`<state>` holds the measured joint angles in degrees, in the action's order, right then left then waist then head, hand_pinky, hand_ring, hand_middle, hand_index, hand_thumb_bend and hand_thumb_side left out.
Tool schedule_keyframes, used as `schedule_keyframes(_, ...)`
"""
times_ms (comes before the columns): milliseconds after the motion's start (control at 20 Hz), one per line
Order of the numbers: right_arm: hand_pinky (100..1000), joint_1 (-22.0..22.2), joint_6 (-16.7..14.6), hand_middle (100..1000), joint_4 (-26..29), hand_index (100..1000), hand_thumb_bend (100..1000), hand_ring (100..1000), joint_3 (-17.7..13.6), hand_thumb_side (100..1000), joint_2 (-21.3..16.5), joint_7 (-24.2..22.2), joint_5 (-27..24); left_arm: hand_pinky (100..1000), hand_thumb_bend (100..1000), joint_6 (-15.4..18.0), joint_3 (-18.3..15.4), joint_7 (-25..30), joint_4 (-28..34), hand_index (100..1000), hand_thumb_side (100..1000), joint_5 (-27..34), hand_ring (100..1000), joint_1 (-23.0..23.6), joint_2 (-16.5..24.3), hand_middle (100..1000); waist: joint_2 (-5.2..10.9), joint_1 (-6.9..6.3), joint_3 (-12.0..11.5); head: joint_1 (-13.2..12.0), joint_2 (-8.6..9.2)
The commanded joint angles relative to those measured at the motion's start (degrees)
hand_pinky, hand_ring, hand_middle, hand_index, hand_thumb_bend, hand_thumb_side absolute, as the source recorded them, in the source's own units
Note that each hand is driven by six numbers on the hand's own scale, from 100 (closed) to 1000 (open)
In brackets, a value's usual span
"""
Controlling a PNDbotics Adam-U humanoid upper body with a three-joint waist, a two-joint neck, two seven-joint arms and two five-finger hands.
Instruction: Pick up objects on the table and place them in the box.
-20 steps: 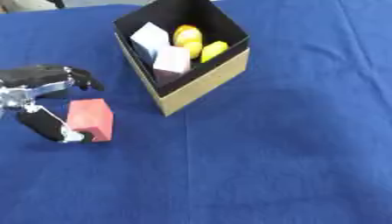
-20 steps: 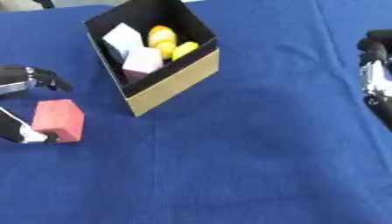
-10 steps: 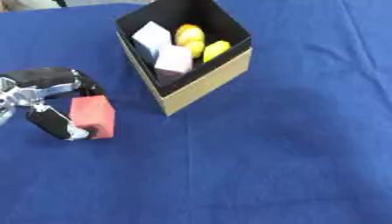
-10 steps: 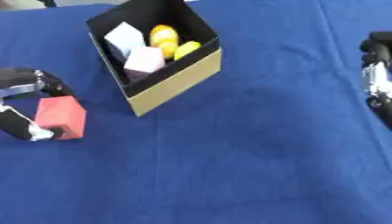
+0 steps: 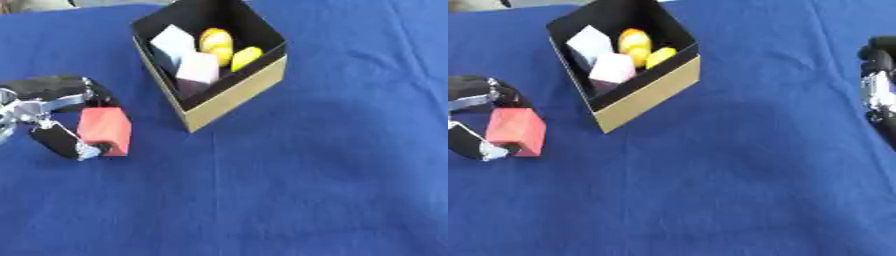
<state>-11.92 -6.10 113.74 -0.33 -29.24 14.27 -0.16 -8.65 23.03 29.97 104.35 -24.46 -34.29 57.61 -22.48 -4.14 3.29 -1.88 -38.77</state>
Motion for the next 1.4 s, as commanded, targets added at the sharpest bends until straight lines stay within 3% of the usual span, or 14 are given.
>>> schedule_keyframes(50,736,0.17,0.07,641,0.85,729,100,738,-0.44,434,-2.45,0.23,0.39,754,125,-1.3,-4.05,-0.64,5.72,747,187,1.95,662,-2.13,3.07,582,1.75,-0.04,0.04,0.47,0.1)
schedule_keyframes(250,735,0.49,0.35,641,0.85,729,100,738,-0.15,435,-2.64,-0.06,0.34,754,103,-2.75,-5.66,-0.13,7.74,749,195,5.41,660,-9.17,0.78,580,2.44,-0.41,0.29,0.4,-0.14)
schedule_keyframes(500,735,0.43,0.5,641,0.85,729,100,737,0.14,436,-2.72,-0.5,0.14,761,129,-2.27,-4.75,1.12,4.76,755,212,6.2,666,-14.75,-2.13,588,2.68,-0.79,0.69,0.09,-0.09)
schedule_keyframes(550,735,-0.08,0.48,641,0.85,729,100,737,0.62,436,-2.78,-1.01,-0.02,764,140,-2.25,-4.15,1.72,2.26,757,217,5.3,670,-17.57,-4.11,592,2.58,-1.13,1.44,-0.58,0.15)
schedule_keyframes(600,735,-0.39,0.5,640,0.85,729,100,737,0.86,421,-2.81,-1.42,-0.17,769,100,-1.57,-3.46,2.32,-0.73,760,277,4.02,675,-19.98,-5.91,598,2.49,-1.33,1.83,-0.93,0.3)
schedule_keyframes(650,735,-0.71,0.51,640,0.85,729,100,737,1.04,437,-2.84,-1.74,-0.32,772,157,-0.3,-3.03,2.83,-3.85,762,224,2.62,678,-22.01,-7.5,600,2.28,-1.55,2.3,-1.41,0.57)
schedule_keyframes(700,735,-0.92,0.54,640,0.85,728,100,737,1.13,417,-2.86,-1.95,-0.45,774,100,1.23,-2.8,3.16,-6.76,764,220,1.45,680,-23.49,-8.75,599,2.14,-1.67,2.57,-1.69,0.74)
schedule_keyframes(750,735,-1.2,0.52,640,0.85,728,100,737,1.25,438,-2.88,-2.13,-0.56,777,181,2.66,-2.7,3.51,-9.65,766,237,0.45,685,-24.73,-9.8,608,1.89,-1.86,3.03,-2.13,0.98)
schedule_keyframes(950,734,-2.09,0.41,640,0.85,728,100,736,1.62,441,-2.79,-2.56,-0.82,795,230,8.3,-3.24,4.35,-20.0,771,274,-2.91,702,-28.74,-13.75,624,0.79,-2.32,4.57,-3.15,2.03)
schedule_keyframes(1400,733,-3.68,0.35,639,0.85,727,100,735,2.27,447,-2.43,-3.15,-1.32,833,380,14.97,-4.7,2.5,-30.14,817,335,-10.74,767,-32.3,-18.49,725,-1.05,-3.03,6.89,-4.65,4.11)
